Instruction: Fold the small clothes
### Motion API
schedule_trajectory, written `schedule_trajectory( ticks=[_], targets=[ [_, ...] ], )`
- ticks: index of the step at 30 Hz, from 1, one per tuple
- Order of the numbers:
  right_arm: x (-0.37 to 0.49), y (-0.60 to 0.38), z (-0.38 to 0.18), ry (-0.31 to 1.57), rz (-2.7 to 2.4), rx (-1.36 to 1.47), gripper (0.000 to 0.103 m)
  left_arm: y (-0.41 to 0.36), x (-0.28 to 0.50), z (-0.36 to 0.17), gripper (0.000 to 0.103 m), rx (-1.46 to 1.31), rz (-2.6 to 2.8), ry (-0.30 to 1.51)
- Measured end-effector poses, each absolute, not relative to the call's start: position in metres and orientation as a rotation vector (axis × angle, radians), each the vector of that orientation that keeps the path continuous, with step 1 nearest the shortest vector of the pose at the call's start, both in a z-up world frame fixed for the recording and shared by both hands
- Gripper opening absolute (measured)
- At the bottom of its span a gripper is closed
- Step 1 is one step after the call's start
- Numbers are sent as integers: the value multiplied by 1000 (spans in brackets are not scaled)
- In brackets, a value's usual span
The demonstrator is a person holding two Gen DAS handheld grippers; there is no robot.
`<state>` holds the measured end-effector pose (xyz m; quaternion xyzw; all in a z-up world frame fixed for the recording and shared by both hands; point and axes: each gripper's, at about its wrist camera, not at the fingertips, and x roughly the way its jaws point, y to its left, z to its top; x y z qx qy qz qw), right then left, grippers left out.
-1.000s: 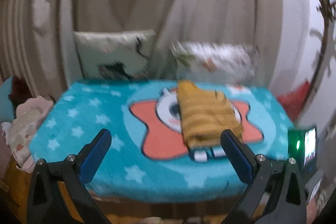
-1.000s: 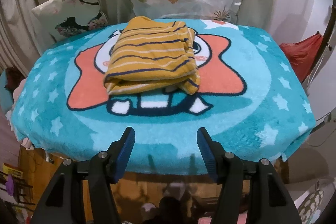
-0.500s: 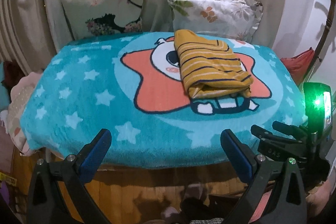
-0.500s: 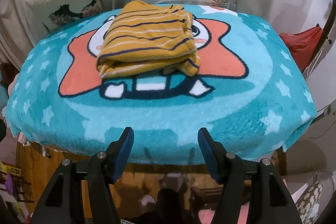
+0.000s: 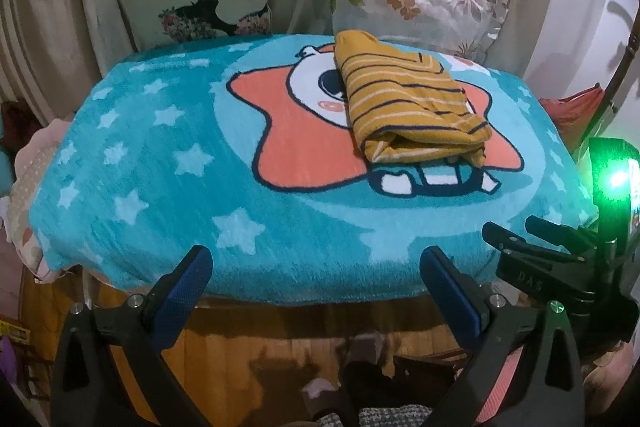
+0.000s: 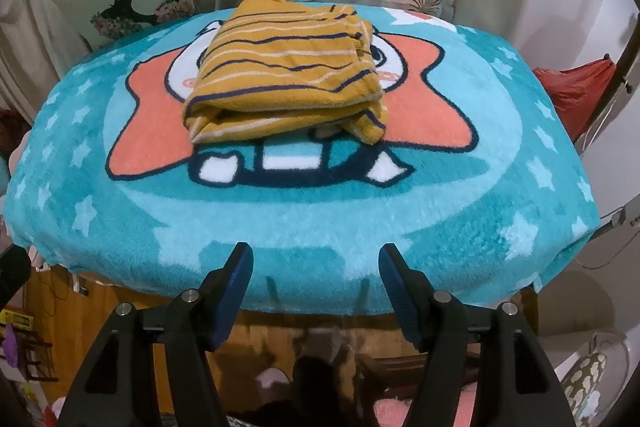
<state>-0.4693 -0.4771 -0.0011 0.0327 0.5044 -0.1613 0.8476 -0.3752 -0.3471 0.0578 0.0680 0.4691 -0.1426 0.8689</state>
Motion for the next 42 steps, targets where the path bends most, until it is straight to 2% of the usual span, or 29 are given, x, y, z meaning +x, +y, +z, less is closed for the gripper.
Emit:
schedule_trajectory(
  ticks=[20, 28, 30, 32, 38, 42],
  targets=[
    [-479, -482, -9, 1089, -359, 81, 72, -349, -385, 28, 103, 129, -298, 1112],
    [-463, -494, 14, 1020, -352, 64, 71, -350, -384, 23, 103, 115, -285, 1143],
    [-445, -499, 26, 978, -320, 62, 65, -350, -380, 23, 103, 114, -267, 1141],
    [-420, -502, 34, 947, -293, 57, 45, -349, -375, 24, 103, 108, -245, 1139],
    [-331, -524, 15, 979, -238, 45, 40, -351, -351, 21, 103, 56, -172, 1162],
    [-303, -579, -34, 1140, -319, 94, 39, -358, -334, 20, 103, 43, -138, 1164]
  ],
)
